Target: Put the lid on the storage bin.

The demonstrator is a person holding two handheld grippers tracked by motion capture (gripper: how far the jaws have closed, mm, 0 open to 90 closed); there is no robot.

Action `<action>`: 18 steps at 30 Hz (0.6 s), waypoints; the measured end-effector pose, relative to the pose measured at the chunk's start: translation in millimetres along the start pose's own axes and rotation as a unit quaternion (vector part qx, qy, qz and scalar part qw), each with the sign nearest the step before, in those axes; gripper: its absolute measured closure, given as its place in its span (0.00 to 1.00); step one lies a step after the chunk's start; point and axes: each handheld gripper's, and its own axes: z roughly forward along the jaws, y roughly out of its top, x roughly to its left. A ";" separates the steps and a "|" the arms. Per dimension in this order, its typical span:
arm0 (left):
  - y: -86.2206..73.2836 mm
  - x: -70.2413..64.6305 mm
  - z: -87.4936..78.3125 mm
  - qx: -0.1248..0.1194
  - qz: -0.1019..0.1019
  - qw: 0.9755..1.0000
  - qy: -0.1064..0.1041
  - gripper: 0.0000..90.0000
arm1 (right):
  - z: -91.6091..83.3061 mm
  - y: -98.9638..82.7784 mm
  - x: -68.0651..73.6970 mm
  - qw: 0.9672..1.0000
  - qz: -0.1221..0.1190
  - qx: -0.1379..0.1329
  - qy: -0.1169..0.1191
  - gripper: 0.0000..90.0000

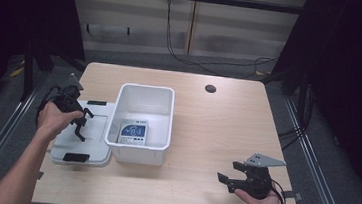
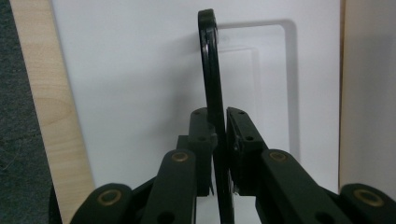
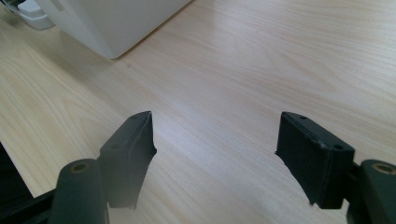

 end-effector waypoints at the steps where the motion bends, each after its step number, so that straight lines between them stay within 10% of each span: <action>1: 0.5 -0.5 0.1 0.001 0.003 1.000 0.000 0.90 | 0.2 0.0 0.0 1.000 0.000 0.001 0.000 0.30; 18: 3.4 -16.6 -5.8 0.016 0.013 0.999 0.027 0.94 | -0.1 -0.3 -0.4 1.000 0.000 0.001 0.000 0.30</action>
